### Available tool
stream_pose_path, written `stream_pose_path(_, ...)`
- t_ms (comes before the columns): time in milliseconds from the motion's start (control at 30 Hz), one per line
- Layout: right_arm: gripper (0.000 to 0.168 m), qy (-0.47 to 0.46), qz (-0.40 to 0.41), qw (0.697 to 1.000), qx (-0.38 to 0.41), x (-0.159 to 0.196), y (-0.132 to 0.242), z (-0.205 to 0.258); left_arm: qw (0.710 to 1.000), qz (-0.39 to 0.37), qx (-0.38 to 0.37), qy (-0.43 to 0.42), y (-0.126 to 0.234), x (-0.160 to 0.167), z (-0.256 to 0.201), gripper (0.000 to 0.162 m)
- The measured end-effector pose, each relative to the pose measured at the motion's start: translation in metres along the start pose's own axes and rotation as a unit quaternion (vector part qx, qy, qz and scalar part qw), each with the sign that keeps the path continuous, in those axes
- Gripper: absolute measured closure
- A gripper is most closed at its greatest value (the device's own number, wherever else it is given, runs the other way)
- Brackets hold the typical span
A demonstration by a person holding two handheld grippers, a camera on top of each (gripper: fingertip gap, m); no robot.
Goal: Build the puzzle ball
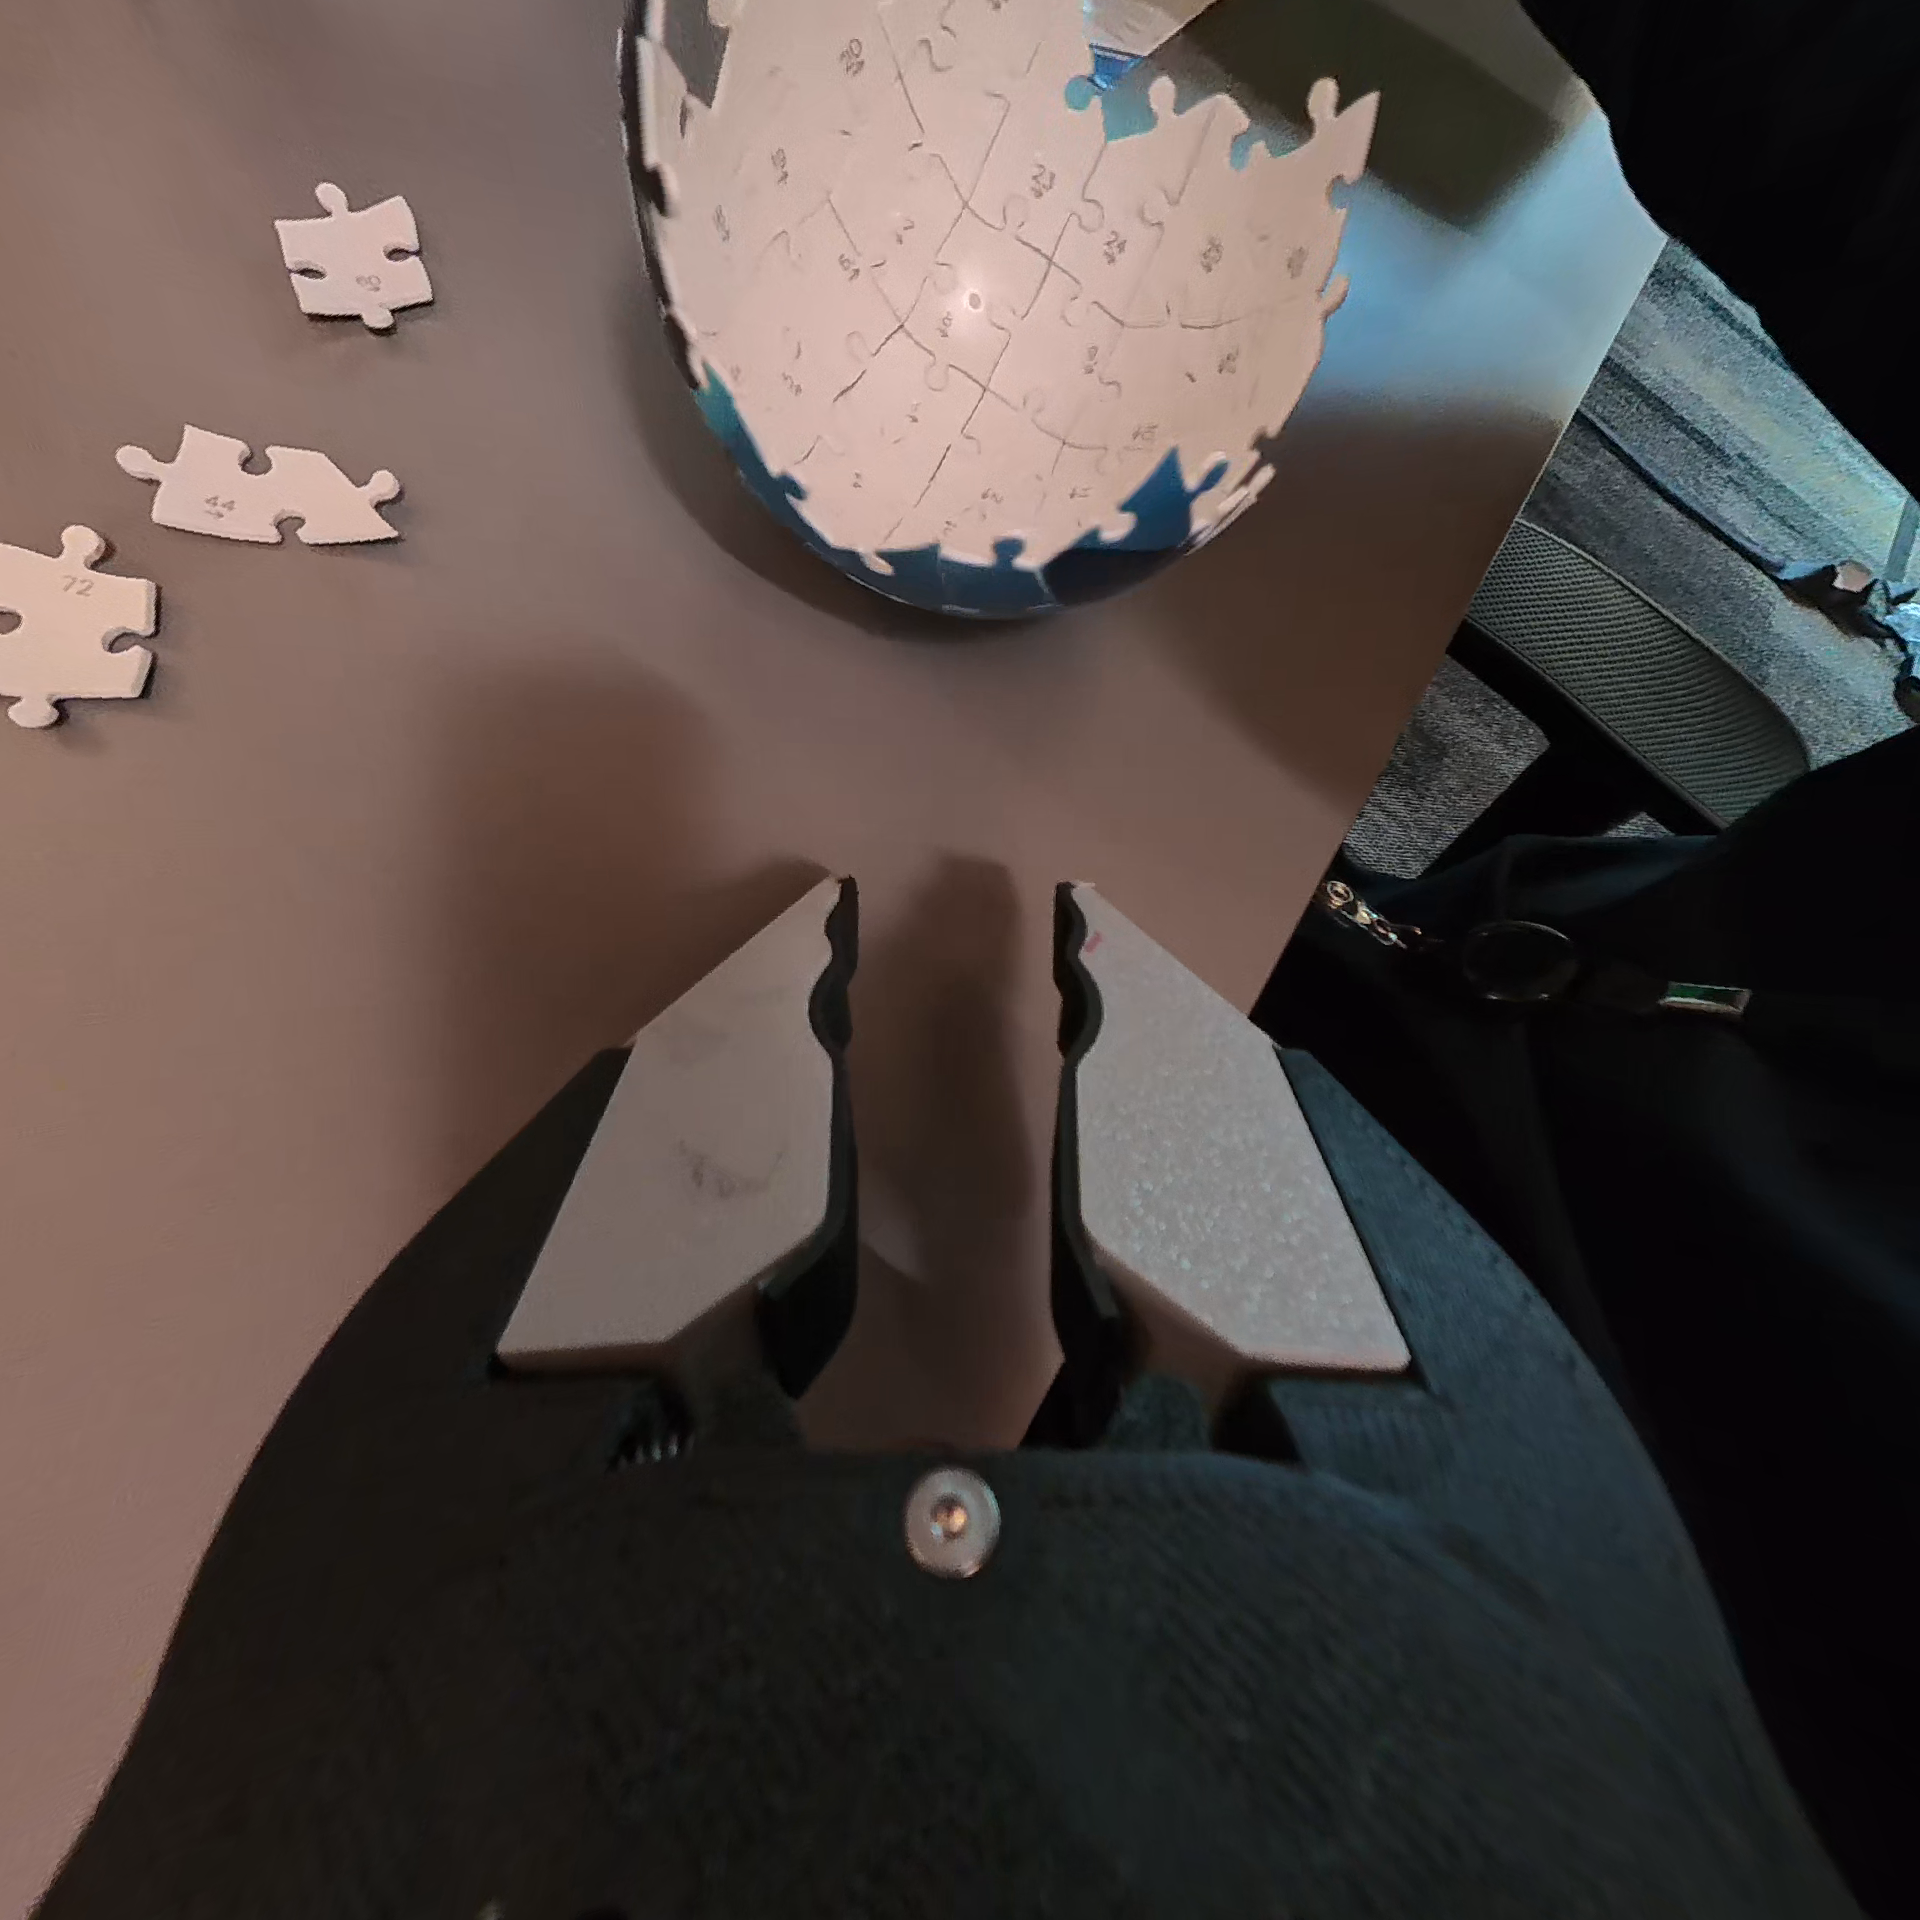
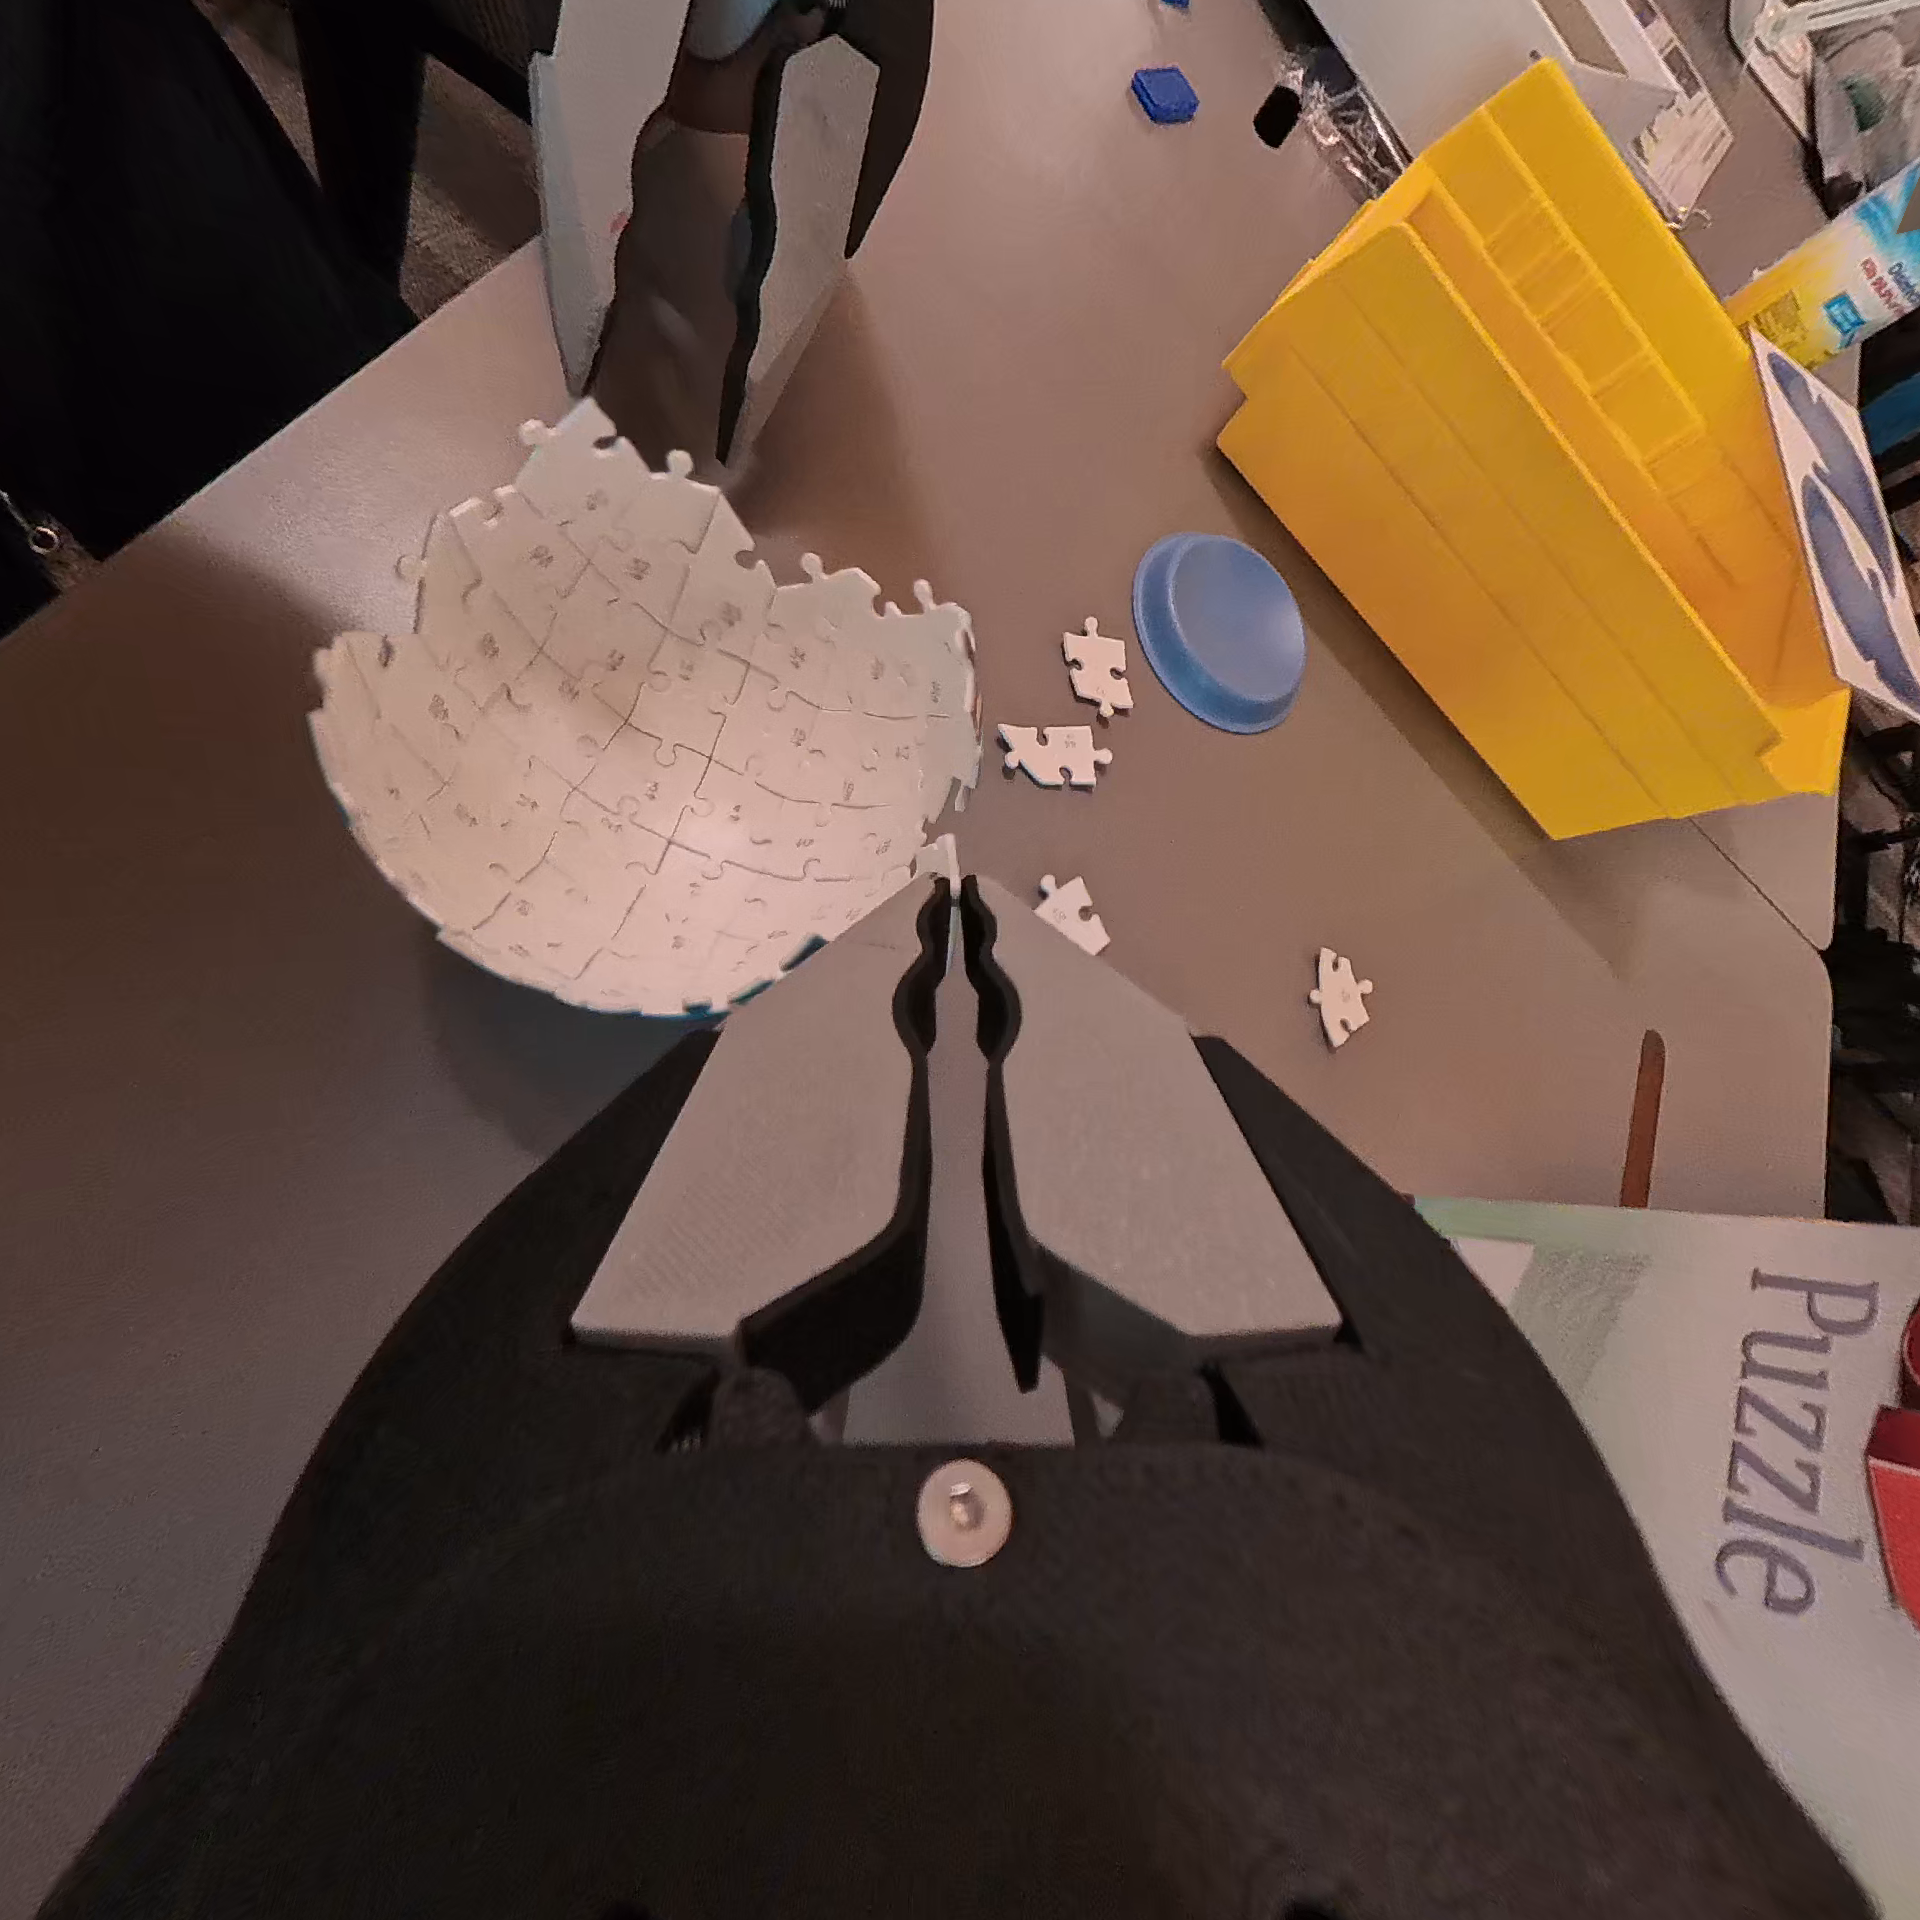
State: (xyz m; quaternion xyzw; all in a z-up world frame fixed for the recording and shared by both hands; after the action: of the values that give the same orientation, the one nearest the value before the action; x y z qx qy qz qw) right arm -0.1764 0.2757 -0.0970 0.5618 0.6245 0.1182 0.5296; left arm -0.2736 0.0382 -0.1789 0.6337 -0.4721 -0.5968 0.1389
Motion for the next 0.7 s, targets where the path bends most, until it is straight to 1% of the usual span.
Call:
stream_pose_path(400, 0.168, -0.017, 0.015, 0.999, 0.025, 0.004, 0.025, 0.036, 1.000, 0.013, 0.008, 0.002, -0.002, 0.004, -0.001, 0.125)
stream_pose_path(500, 0.168, -0.027, 0.017, 0.999, 0.038, 0.003, 0.033, 0.045, 0.999, -0.004, 0.032, 0.009, -0.001, 0.002, -0.004, 0.125)
stream_pose_path(567, 0.168, -0.047, 0.021, 0.998, 0.048, 0.003, 0.038, 0.050, 0.999, -0.015, 0.046, 0.012, -0.001, -0.002, -0.007, 0.125)
stream_pose_path(700, 0.168, -0.132, 0.021, 0.988, 0.078, 0.002, 0.049, 0.061, 0.999, -0.023, 0.048, 0.001, -0.001, -0.014, -0.011, 0.125)
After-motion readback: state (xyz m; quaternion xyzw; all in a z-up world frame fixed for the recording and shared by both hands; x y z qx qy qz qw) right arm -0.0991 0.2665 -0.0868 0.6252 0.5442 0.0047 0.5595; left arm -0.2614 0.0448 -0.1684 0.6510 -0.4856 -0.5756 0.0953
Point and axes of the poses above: each gripper's, where its closed fingertips meet, y back along the fingers, x out of its underside, z = x × y across the jaws, the point moved 8 cm from there along y, back along the fingers, and after that the axes turned 10 degrees about z, right-handed, at the moved point
